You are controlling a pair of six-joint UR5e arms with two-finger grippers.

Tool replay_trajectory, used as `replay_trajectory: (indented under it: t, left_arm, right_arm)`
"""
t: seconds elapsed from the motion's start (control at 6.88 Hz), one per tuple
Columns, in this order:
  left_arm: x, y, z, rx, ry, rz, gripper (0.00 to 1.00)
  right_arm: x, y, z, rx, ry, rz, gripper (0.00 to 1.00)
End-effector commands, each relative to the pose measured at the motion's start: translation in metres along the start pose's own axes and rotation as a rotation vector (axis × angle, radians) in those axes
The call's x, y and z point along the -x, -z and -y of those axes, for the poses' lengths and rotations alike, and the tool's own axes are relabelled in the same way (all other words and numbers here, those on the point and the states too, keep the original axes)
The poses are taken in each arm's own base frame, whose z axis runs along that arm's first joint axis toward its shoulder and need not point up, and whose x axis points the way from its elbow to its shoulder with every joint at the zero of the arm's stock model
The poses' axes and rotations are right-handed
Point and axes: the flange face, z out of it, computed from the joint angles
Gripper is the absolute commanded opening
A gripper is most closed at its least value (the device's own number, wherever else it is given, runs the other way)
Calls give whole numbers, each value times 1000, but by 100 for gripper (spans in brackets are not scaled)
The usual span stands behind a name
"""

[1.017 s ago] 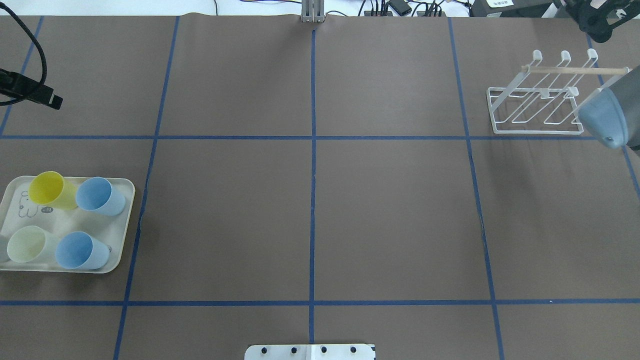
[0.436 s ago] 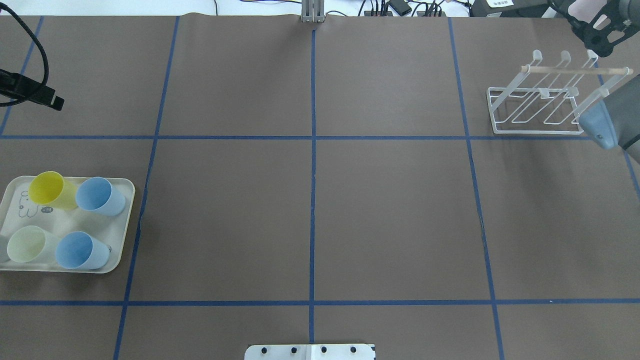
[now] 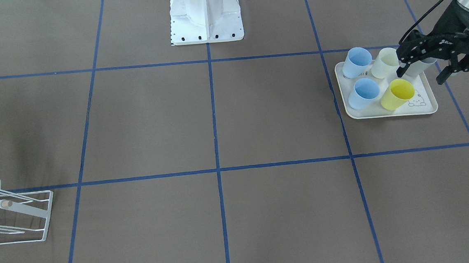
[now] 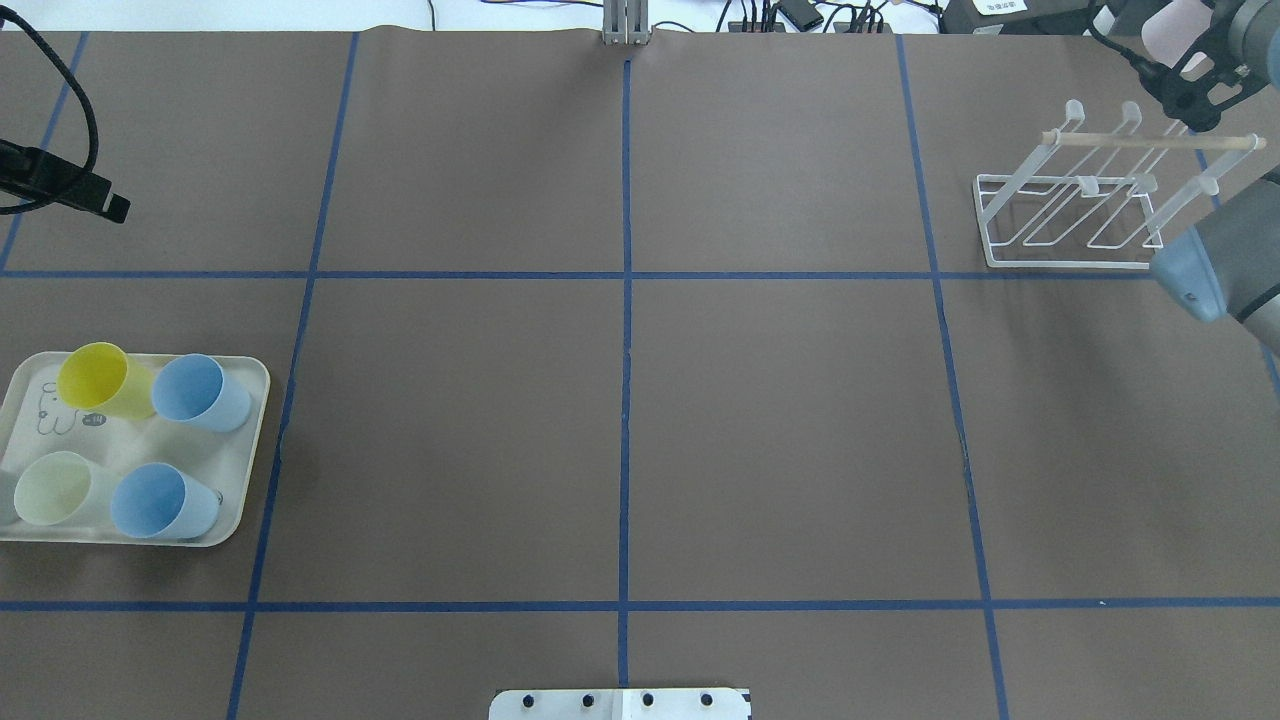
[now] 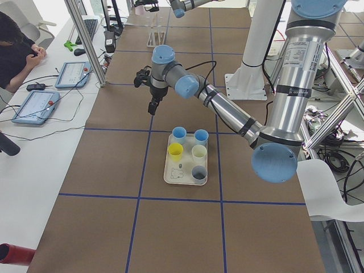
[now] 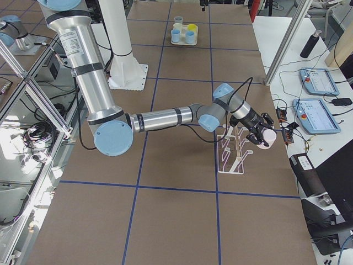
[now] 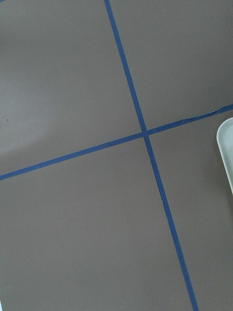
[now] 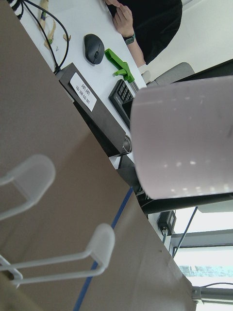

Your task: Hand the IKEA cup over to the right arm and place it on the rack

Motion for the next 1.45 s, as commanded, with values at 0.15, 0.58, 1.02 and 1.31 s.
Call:
replay_trajectory:
  t: [0.15,0.58,1.02,1.31]
  left_arm:
    - [-1,-1,0,2,-1,-2,100]
    - [0,-1,0,3,0,-1,100]
    - [2,-4,0,7,4,1,100]
    - [3,-5,0,8,3,1,100]
  right_arm:
    - [-15,10,30,0,17,-17,23]
    - [2,14,44,-18,23,-8,25]
    - [4,25,49,-30,29,-15,27]
    - [5,24,58,-36,39,-12,31]
